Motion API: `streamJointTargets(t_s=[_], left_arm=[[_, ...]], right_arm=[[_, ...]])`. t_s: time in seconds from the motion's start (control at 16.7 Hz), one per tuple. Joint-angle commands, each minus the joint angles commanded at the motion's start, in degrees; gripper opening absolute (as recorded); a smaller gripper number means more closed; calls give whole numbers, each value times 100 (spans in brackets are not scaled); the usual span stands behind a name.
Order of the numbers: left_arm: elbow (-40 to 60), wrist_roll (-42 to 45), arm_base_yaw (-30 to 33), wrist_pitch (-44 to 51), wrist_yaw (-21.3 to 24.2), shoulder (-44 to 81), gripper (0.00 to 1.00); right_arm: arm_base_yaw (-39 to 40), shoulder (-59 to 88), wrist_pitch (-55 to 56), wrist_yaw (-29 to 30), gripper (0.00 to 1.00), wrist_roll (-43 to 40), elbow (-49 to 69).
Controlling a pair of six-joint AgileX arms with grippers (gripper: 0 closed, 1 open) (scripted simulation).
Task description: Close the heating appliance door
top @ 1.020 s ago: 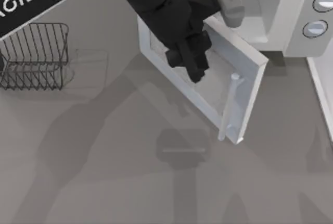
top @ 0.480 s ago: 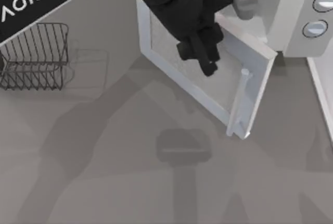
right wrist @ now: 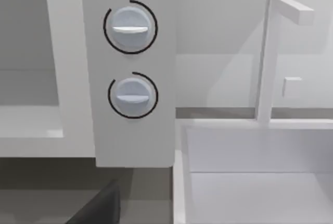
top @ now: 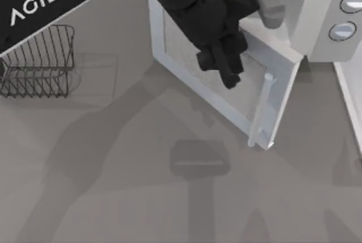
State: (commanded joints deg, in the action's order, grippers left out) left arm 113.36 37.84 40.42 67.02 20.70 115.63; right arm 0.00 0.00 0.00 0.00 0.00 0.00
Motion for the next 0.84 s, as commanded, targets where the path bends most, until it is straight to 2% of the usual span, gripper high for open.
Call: streamJointTargets(t_s=[0.42,0.84], left_arm=[[127,-234,239,416,83,399,0],[458,-294,101,-80,-178,187,0]], right_arm=[[0,0,0,0,100,0,0],[0,0,0,0,100,0,0]])
